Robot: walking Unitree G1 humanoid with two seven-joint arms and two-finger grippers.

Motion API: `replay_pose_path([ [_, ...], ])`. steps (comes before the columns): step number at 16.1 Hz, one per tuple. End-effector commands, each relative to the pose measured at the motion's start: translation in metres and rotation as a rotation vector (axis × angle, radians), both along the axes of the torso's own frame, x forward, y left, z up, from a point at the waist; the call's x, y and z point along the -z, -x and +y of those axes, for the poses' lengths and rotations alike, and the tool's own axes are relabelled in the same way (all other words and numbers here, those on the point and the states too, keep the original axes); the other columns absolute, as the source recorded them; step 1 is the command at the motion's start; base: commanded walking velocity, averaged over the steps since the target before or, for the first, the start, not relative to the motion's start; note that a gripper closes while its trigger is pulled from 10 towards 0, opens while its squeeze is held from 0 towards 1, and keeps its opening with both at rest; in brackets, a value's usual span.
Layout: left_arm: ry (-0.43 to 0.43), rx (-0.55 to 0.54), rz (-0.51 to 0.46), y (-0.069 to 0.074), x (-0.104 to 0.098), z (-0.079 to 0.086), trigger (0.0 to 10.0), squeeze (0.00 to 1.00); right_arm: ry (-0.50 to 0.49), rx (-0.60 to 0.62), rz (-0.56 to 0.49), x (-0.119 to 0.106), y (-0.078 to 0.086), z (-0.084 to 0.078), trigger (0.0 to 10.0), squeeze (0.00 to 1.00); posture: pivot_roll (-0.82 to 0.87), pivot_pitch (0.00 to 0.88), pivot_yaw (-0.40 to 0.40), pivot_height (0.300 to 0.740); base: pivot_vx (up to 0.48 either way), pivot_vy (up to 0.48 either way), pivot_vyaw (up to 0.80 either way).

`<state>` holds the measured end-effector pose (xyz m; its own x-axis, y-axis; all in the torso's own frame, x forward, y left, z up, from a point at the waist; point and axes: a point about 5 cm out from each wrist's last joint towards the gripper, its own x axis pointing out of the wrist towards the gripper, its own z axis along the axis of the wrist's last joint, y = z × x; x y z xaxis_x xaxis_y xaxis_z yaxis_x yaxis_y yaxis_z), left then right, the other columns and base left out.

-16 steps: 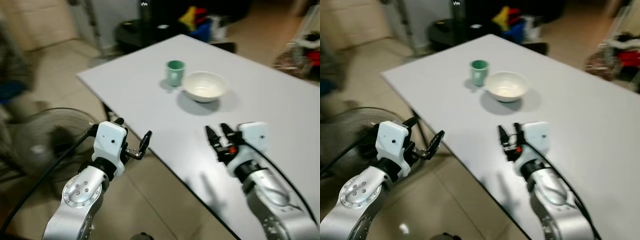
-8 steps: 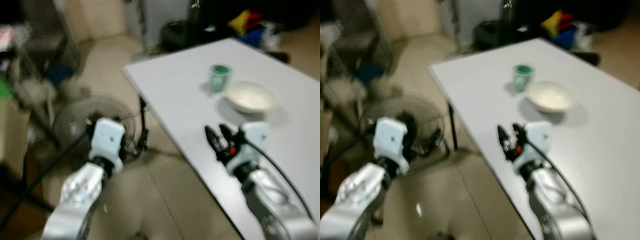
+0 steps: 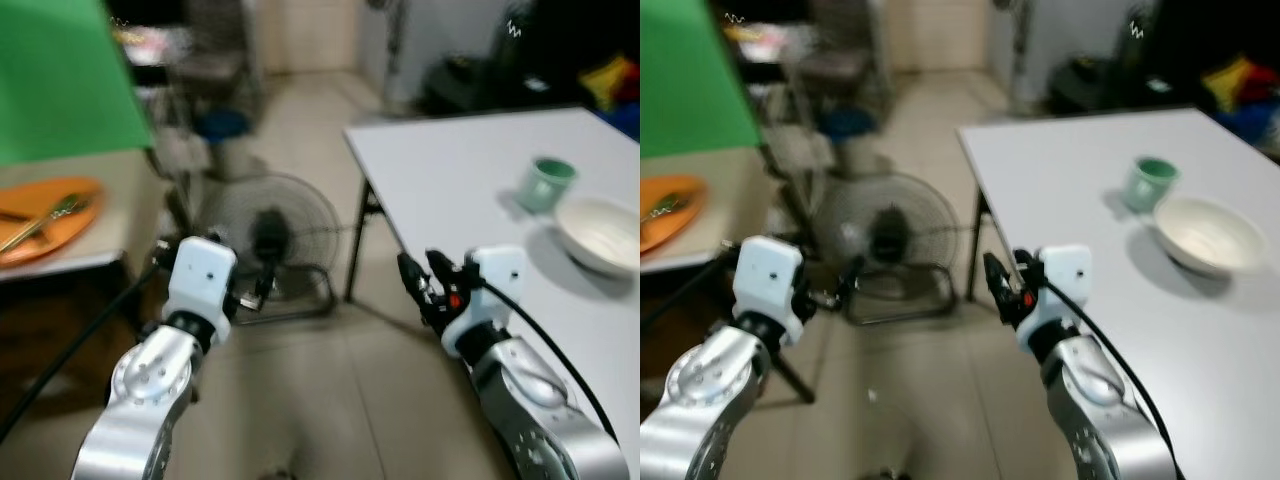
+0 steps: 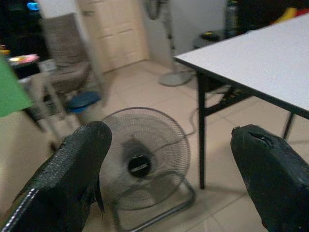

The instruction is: Setting the table

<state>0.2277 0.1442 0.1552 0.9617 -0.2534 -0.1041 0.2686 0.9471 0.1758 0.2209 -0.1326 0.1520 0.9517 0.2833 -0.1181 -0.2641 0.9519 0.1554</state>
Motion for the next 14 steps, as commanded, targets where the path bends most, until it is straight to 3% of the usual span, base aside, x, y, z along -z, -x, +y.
replay_pose_path([
  [1, 0.016, 0.027, 0.004, 0.0014, -0.0009, -0.0049, 10.0, 0.00, 0.007, 0.006, -0.005, -0.0009, -0.0004, -0.0011, 10.0, 0.00, 0.15, 0.000, 0.022, 0.740, 0.000, 0.000, 0.80],
  [2, 0.016, 0.028, 0.004, 0.0014, -0.0009, -0.0050, 10.0, 0.00, 0.008, 0.005, -0.004, -0.0007, -0.0004, -0.0008, 10.0, 0.00, 0.15, 0.000, 0.022, 0.740, 0.000, 0.255, 0.80],
  [14, 0.023, 0.031, 0.008, 0.0023, -0.0016, -0.0045, 10.0, 0.00, -0.005, -0.012, 0.013, 0.0020, 0.0011, 0.0032, 10.0, 0.00, 0.15, 0.000, 0.021, 0.740, 0.000, 0.300, 0.00],
])
